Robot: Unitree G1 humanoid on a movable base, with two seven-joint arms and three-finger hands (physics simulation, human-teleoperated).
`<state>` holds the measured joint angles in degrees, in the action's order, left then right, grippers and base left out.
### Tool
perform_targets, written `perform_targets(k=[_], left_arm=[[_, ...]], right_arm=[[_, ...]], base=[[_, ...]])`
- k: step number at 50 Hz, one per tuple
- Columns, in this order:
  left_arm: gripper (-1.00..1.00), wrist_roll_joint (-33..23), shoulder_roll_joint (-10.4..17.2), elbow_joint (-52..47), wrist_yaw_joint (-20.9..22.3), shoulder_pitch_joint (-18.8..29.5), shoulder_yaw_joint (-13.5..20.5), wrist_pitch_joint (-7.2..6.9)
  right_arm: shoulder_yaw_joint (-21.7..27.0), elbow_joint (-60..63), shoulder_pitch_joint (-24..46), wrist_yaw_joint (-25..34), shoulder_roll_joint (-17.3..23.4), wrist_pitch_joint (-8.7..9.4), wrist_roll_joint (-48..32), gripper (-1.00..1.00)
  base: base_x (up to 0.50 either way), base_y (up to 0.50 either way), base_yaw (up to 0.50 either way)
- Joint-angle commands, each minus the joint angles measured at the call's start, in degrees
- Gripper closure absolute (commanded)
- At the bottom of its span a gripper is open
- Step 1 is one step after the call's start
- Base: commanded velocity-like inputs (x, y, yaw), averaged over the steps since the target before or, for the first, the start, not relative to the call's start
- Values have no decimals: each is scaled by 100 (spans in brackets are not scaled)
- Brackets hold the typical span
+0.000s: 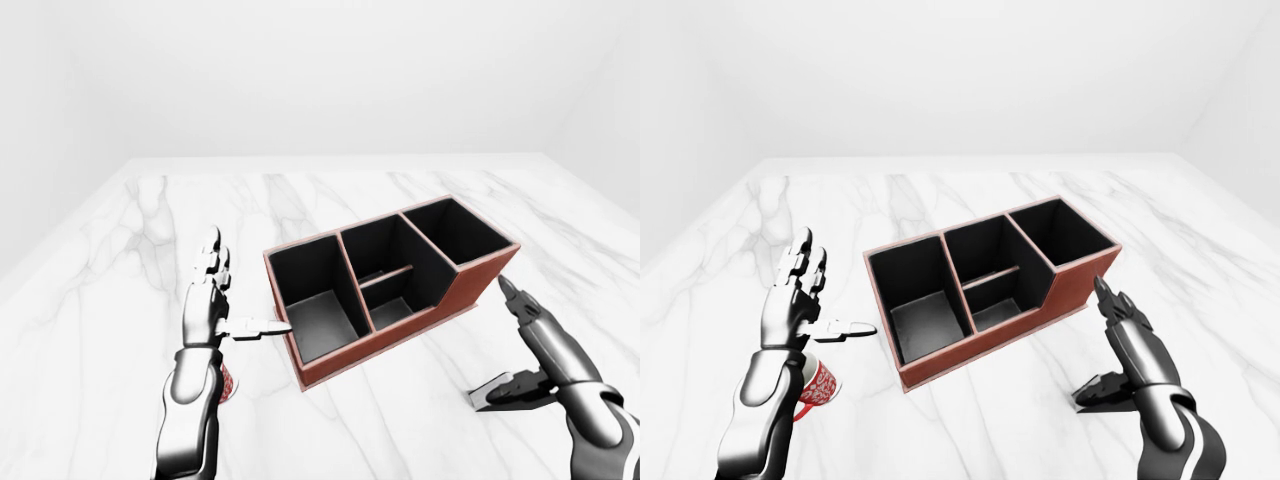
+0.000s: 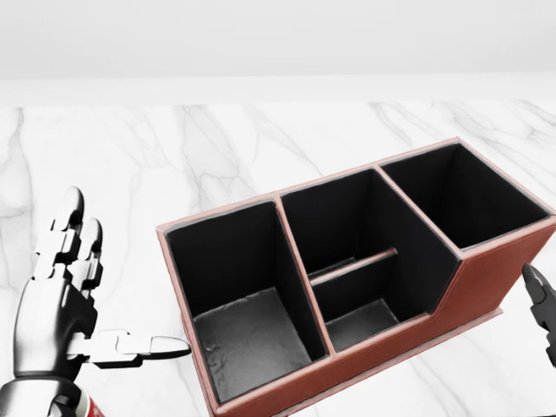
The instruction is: Pick up the book and place it in the back compartment of the caddy.
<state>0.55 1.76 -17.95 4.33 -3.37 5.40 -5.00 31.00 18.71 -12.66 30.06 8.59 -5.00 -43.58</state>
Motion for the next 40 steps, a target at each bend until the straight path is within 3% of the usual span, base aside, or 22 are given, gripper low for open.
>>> perform_targets(k=[1,40], left_arm=[[-100,-6,1,2,0,4,-4,0],[-100,-18,-4,18,-9,1,-16,0]], right_arm=[[48,-23,-70,69,-23,0,-62,-100],[212,-469,-176,-112,57,0,-356,-100]], base=[[0,0,0],[0,0,0]])
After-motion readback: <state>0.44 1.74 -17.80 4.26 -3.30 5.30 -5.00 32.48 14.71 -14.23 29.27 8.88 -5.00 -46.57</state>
